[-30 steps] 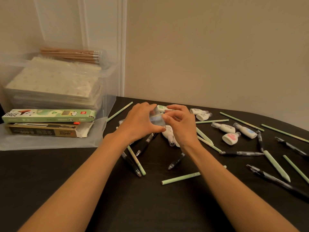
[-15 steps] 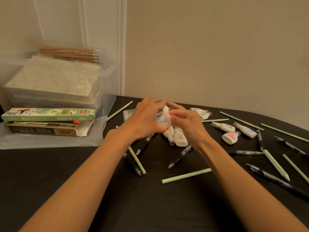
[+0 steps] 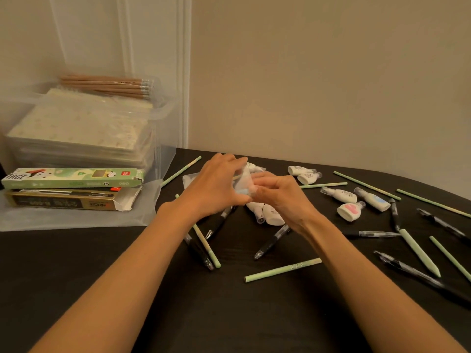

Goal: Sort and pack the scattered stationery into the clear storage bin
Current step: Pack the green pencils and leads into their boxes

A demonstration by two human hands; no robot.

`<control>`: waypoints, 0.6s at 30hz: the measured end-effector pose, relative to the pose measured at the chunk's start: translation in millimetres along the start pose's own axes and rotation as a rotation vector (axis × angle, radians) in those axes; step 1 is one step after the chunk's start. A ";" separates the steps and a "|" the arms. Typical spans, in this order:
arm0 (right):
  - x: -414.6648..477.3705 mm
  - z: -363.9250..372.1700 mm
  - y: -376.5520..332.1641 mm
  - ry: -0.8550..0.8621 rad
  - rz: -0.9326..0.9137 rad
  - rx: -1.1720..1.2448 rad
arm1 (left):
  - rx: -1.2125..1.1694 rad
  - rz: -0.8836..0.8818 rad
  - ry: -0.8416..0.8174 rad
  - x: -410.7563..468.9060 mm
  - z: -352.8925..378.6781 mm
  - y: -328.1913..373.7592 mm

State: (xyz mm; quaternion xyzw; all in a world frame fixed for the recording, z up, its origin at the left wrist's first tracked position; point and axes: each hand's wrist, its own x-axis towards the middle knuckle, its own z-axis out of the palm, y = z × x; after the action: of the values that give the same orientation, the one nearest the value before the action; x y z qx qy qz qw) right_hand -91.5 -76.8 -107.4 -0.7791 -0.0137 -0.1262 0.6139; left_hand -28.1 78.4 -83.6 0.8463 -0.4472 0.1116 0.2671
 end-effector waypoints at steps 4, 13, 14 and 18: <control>0.5 2.3 -3.6 -0.096 0.087 0.017 | 0.024 -0.022 -0.014 -1.0 -1.1 -3.4; 32.0 12.9 -1.2 0.263 0.141 -0.193 | 0.192 -0.439 0.232 4.0 -12.9 -24.2; 37.6 15.9 2.3 0.226 0.124 -0.393 | 0.196 -0.487 0.251 3.7 -13.7 -26.8; 61.8 32.1 12.4 0.062 -0.016 -0.959 | 0.177 -0.563 0.271 4.1 -12.4 -35.8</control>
State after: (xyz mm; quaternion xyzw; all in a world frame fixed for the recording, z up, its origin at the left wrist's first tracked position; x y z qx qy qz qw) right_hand -23.8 -57.4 -112.9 -0.9702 0.0583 -0.1463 0.1844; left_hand 4.1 98.8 -84.2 0.9341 -0.1445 0.1836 0.2699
